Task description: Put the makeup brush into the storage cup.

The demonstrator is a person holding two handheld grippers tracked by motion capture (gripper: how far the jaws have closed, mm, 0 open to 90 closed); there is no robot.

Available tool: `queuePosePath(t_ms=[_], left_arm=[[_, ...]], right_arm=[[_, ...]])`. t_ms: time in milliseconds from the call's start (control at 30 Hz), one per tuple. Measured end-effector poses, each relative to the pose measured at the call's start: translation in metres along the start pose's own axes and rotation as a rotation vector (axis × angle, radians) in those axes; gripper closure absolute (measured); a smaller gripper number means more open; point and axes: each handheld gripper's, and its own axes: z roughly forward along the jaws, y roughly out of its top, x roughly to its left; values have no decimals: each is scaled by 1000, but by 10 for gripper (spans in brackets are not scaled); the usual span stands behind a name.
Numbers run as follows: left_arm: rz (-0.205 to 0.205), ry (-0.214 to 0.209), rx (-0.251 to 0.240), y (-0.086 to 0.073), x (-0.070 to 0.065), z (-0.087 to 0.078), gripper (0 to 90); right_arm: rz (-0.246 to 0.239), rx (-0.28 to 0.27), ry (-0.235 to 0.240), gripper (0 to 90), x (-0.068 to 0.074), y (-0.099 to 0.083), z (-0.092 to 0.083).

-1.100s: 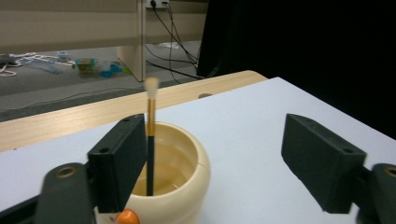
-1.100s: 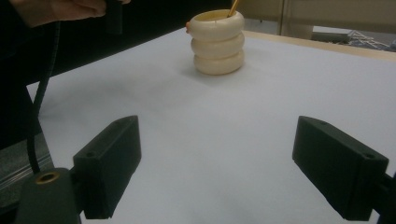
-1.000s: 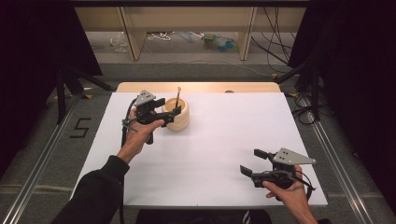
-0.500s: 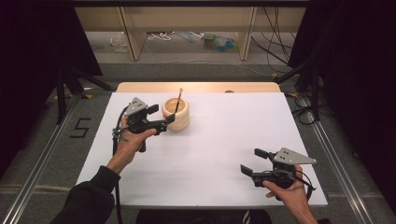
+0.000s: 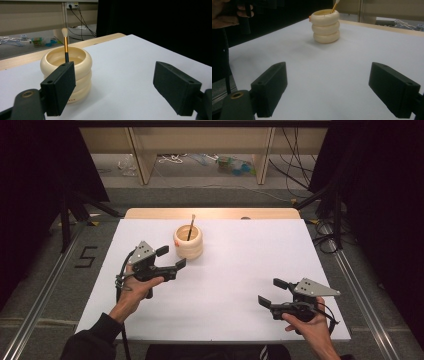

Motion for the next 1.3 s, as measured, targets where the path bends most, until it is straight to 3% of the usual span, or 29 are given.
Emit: queuePosePath(t_ms=[33,100,267,833,900,1167,1300], left_arm=[[11,-3,-1,-1,-1,-2,176],[13,-5,1,-4,-3,-5,173],[30,-4,14,-13,-4,-13,163],[40,-10,42,-35,-7,-31,161],[63,-14,43,-35,-7,-33,161],[33,-10,26,-38,-7,-40,158],[45,-5,36,-38,-8,-42,159]], right_arm=[[-2,16,-2,162,0,1,-2],[10,-26,16,162,1,0,2],[9,-29,14,162,1,0,1],[4,-42,14,162,2,1,1],[6,-38,16,162,2,1,0],[-9,-38,16,162,2,1,1],[-12,-31,20,162,3,2,1]])
